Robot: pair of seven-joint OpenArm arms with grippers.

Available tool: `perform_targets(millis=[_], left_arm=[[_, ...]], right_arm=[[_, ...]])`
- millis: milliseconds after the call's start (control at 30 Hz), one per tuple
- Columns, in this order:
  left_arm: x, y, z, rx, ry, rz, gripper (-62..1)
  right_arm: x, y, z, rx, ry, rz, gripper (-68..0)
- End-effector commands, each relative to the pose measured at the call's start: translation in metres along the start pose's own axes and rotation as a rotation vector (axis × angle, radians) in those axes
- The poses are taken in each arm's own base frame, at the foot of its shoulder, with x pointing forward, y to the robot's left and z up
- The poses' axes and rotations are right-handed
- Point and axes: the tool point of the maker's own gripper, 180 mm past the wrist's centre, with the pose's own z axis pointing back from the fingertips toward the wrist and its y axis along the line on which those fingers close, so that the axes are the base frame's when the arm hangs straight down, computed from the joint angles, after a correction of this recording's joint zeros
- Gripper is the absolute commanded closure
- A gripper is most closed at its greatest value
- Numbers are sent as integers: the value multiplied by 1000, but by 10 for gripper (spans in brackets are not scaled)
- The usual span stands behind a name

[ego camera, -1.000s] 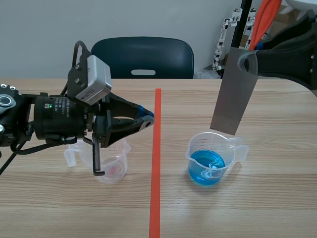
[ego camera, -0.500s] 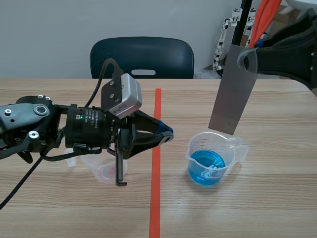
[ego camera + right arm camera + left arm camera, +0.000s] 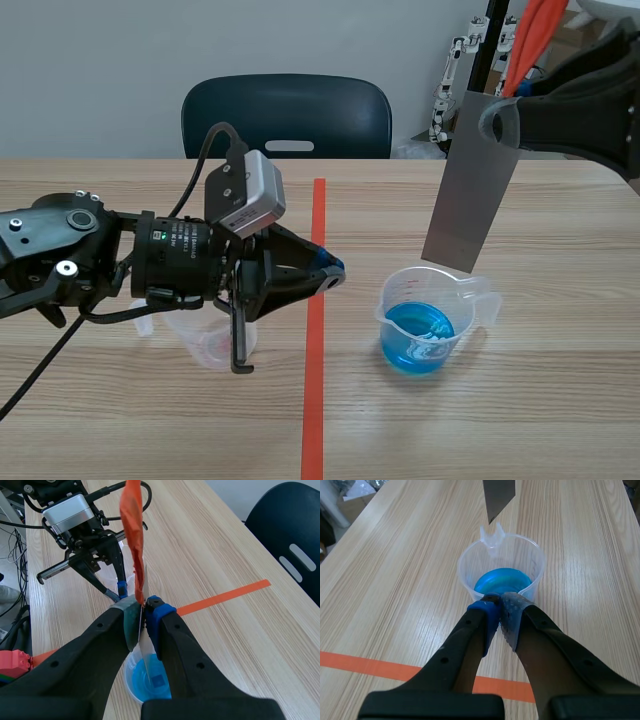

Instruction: Do the redox reaction experiment. move the plate over the blue solution

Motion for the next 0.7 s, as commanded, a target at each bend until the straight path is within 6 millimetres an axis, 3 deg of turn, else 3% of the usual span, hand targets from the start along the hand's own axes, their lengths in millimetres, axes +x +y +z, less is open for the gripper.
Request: perform_targets(millis=[0,667], left_arm=[[10,6,-1,11,-34,-3,-40],[15,4,-6,6,-52,-2,-40]], right_arm=[[11,0,2,4,-29,11,-6],[11,0,2,4,-29,11,-6]])
